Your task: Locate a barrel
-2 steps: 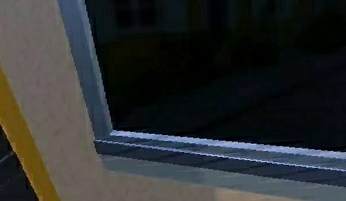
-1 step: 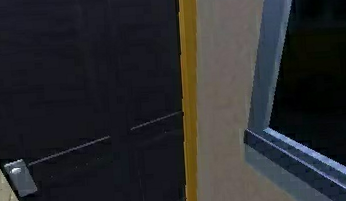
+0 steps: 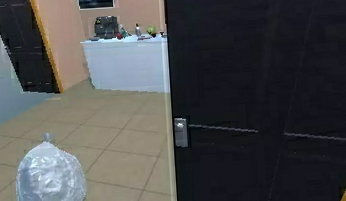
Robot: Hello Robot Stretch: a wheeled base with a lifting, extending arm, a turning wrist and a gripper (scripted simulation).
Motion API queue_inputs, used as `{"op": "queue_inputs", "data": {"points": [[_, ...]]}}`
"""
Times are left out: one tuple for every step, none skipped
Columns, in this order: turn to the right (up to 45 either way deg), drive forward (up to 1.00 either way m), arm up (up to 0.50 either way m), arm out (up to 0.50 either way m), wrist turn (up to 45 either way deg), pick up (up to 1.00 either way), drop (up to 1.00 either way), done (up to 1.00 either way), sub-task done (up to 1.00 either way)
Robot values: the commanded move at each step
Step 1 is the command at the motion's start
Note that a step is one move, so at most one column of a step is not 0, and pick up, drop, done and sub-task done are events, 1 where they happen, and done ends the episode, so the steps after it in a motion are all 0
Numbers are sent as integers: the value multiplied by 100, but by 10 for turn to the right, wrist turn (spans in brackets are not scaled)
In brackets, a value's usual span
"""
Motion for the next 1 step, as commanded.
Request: {"op": "queue_inputs", "data": {"points": [[-270,0,0,0,0,0,0,0,0]]}}
